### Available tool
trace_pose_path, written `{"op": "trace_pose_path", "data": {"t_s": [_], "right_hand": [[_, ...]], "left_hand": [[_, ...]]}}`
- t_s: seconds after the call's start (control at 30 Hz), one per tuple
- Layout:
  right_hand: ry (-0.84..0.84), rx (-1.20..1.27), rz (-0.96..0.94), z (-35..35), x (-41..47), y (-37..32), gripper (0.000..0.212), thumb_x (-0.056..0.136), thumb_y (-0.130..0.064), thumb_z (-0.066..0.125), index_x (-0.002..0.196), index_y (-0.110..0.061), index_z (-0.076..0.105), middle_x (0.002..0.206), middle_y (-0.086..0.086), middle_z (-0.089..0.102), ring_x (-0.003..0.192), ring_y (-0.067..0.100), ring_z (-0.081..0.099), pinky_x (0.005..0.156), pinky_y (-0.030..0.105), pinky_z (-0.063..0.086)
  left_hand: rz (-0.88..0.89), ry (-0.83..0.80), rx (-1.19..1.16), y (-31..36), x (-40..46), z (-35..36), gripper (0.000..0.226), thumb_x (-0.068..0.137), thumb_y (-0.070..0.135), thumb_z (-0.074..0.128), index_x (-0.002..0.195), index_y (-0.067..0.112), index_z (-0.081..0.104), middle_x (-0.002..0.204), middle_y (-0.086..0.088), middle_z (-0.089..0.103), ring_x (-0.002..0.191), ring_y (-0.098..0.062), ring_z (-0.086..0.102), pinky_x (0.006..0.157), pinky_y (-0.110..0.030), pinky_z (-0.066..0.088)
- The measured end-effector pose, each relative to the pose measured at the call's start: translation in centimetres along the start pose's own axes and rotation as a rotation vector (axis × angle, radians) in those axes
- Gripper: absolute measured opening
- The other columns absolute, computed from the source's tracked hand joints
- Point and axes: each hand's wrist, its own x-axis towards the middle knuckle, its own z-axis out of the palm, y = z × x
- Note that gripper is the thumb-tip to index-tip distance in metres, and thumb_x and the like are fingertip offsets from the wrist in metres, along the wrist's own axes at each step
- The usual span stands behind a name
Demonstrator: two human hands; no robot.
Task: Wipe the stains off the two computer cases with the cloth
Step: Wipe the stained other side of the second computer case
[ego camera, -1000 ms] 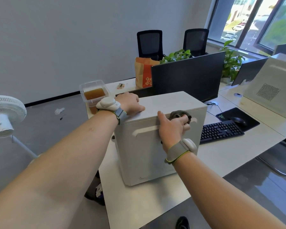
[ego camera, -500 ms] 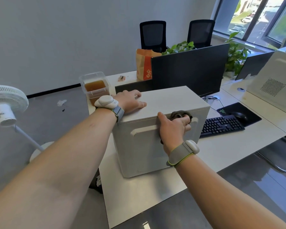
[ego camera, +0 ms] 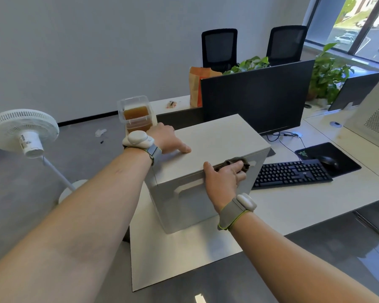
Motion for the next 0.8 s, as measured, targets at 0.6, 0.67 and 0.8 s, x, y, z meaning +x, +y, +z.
{"op": "trace_pose_path", "data": {"t_s": [0.6, 0.67, 0.8], "right_hand": [[-0.410, -0.286, -0.224, -4.7, 9.8, -2.6, 0.052, 0.091, -0.031, 0.056, 0.138, -0.014, 0.041, 0.134, 0.015, 0.039, 0.116, 0.040, 0.050, 0.102, 0.051, 0.047], [-0.539, -0.280, -0.244, -5.3, 11.9, -3.4, 0.067, 0.093, -0.032, 0.063, 0.152, -0.016, 0.035, 0.140, 0.016, 0.043, 0.115, 0.037, 0.054, 0.104, 0.048, 0.048], [-0.582, -0.455, -0.393, -5.3, 15.0, -5.4, 0.072, 0.094, -0.030, 0.064, 0.158, -0.026, 0.031, 0.144, 0.016, 0.046, 0.116, 0.038, 0.058, 0.105, 0.050, 0.048]], "left_hand": [[-0.224, -0.216, -0.117, 1.1, -5.3, -2.1, 0.054, 0.083, 0.058, 0.075, 0.088, 0.004, 0.067, 0.072, -0.012, 0.074, 0.051, -0.024, 0.070, 0.045, -0.024, 0.050], [-0.236, -0.349, -0.167, 1.3, -5.6, -2.7, 0.055, 0.089, 0.054, 0.071, 0.094, -0.001, 0.070, 0.074, -0.013, 0.077, 0.061, -0.026, 0.075, 0.056, -0.028, 0.056], [-0.197, -0.530, -0.401, 1.2, -6.0, -2.1, 0.042, 0.101, 0.035, 0.063, 0.100, -0.006, 0.069, 0.083, -0.018, 0.077, 0.067, -0.027, 0.075, 0.062, -0.032, 0.059]]}}
